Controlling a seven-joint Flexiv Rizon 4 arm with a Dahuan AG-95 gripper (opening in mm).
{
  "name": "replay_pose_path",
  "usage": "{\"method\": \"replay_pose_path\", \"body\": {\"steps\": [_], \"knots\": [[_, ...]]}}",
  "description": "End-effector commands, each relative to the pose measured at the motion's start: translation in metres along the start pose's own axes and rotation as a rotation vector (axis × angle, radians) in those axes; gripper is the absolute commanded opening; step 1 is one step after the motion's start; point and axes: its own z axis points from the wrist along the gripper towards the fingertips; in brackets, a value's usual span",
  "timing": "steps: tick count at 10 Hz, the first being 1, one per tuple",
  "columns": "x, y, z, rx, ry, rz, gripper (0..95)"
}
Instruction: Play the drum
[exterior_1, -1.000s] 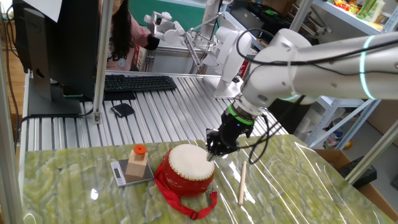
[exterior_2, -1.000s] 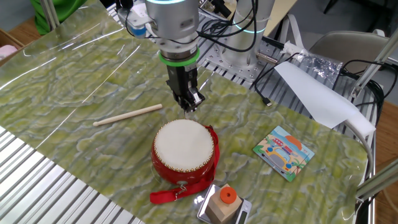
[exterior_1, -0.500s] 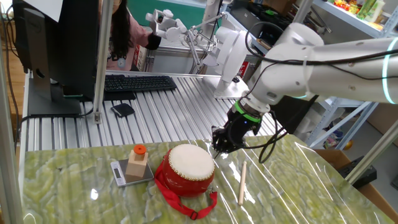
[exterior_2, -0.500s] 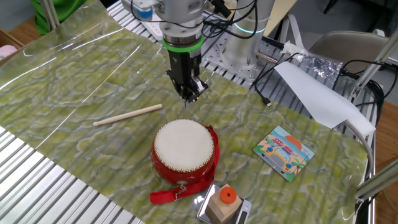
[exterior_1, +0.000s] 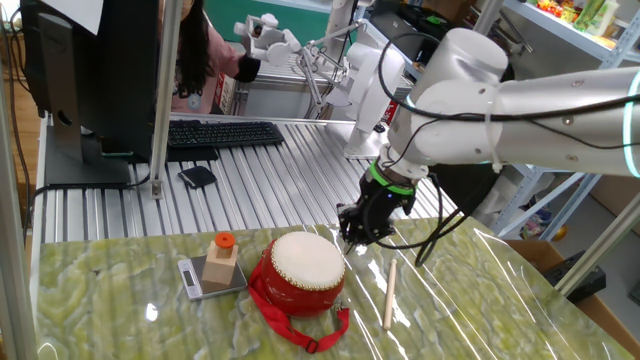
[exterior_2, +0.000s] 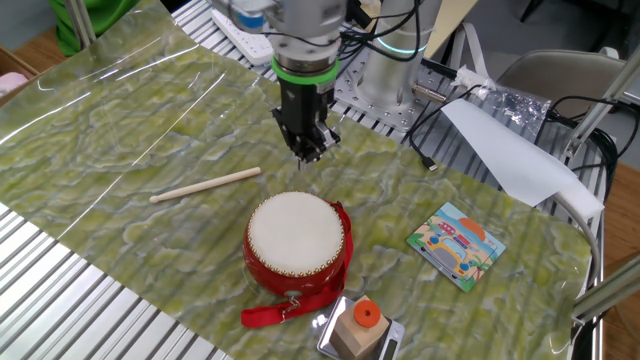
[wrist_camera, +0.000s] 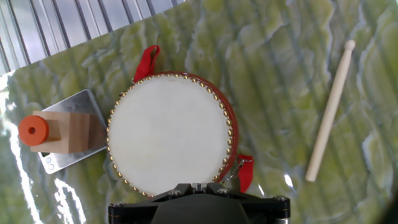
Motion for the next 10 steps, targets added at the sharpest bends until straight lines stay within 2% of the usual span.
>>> {"method": "replay_pose_path", "body": {"steps": [1, 4, 6, 10], "knots": [[-0.0002, -0.0004, -0.0024, -0.014, 0.008, 0.0, 0.0], [-0.0001, -0.0007, -0.003, -0.013, 0.006, 0.005, 0.0], [-0.0015, -0.0004, -0.0036, -0.012, -0.005, 0.057, 0.0], [-0.0059, 0.0004, -0.0058, -0.013, -0.007, 0.04, 0.0]]}}
